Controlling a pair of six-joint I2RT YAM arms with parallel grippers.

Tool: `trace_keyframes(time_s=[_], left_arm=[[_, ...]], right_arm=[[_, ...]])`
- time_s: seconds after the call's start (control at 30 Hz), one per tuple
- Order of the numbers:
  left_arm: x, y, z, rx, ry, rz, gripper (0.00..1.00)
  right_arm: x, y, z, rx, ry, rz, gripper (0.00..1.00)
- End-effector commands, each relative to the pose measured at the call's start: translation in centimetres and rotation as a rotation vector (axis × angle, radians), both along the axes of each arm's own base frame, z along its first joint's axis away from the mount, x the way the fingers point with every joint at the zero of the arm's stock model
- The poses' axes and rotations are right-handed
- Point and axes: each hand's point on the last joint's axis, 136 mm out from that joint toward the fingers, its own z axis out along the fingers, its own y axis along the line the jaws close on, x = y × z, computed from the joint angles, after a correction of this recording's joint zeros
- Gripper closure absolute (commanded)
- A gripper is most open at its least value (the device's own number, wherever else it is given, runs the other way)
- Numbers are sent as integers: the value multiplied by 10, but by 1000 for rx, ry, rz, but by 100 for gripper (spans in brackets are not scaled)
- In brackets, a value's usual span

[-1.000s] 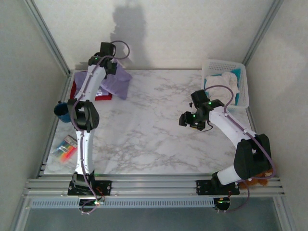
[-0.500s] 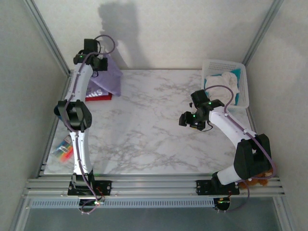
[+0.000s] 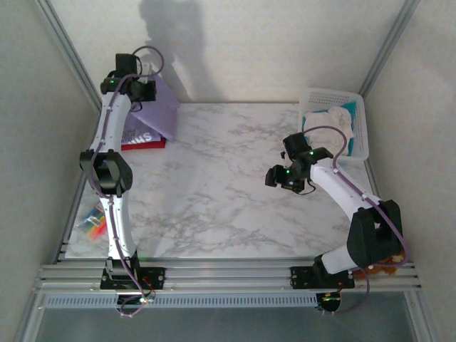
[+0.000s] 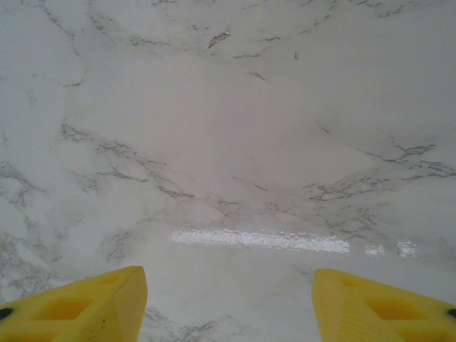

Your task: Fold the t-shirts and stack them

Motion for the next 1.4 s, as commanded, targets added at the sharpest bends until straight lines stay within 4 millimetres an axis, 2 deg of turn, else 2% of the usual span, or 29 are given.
trace_keyframes(time_s=[0.0, 0.27, 0.37, 0.47, 0.63, 0.9, 1.03, 1.1, 1.2, 1.3, 1.37], left_arm=[[-9, 10, 73, -76, -146, 13, 100], [-16, 34, 71, -82, -125, 37, 100], [-15, 53, 59, -107, -99, 60, 100], [-13, 77, 27, -98, -35, 101, 100], [-9, 101, -29, -87, 67, 127, 100], [-4, 125, -92, -83, 150, 168, 100], [6, 141, -119, -20, 151, 210, 100], [10, 156, -123, 32, 139, 268, 100], [11, 172, -114, 73, 113, 334, 100], [9, 181, -100, 77, 83, 362, 100], [8, 183, -99, 64, 84, 370, 99]], right_arm=[[-3, -7, 6, -22, -8, -13, 36], [-3, -7, 5, -21, -6, -11, 36], [-3, -6, 5, -19, -5, -10, 36], [-2, -5, 5, -15, -6, -11, 36], [1, -3, 5, -6, -8, -12, 36], [0, -3, 5, -13, -4, -6, 36], [0, -2, 4, -9, -2, -5, 36], [0, -1, 2, -4, 7, -4, 36], [1, 0, 2, -1, 5, -9, 37], [2, -1, 3, -1, 1, -12, 36], [3, 0, 3, -1, 1, -12, 36]])
